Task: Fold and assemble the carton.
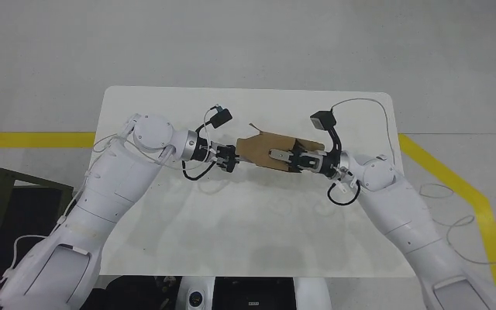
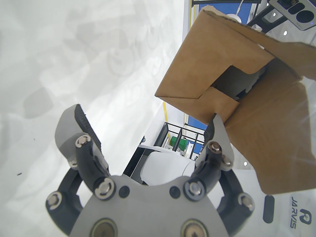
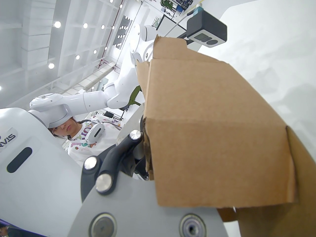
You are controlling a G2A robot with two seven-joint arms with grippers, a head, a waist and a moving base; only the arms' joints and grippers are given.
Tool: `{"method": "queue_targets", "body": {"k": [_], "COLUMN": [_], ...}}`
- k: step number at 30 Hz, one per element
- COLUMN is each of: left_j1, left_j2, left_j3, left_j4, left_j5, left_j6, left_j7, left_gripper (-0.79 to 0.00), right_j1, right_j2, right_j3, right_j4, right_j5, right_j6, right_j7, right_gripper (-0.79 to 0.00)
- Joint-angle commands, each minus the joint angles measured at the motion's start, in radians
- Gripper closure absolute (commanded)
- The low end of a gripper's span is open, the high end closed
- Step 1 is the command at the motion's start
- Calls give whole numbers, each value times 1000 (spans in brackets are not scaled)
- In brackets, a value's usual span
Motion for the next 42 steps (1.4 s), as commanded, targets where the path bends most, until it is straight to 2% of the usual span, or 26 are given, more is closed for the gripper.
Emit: {"method": "queue_targets", "body": {"k": [1,8,14,23,30,42], "left_j1": [-3,-3,7,22,17,12], "left_j2": [0,1,11,28,20,14], "left_j3": [0,-9,-45,-97,-64,-42], "left_j4": [3,15,26,-4,-3,17], "left_j5": [-1,-3,-9,4,6,-6], "left_j6": [0,-6,-11,-4,4,-1], "left_j7": [-1,2,13,32,21,10], "left_gripper": [-785,-785,-785,-785,-785,-785], "right_j1": [0,-7,-22,-35,-32,-19], "right_j2": [0,-1,3,1,-9,-12], "right_j3": [3,13,15,-6,-26,6], "right_j4": [3,13,22,19,10,23], "right_j5": [-1,-1,18,-21,-19,1], "right_j6": [0,3,22,39,38,19], "right_j7": [4,17,93,139,136,105], "right_gripper": [0,0,0,0,0,0]}}
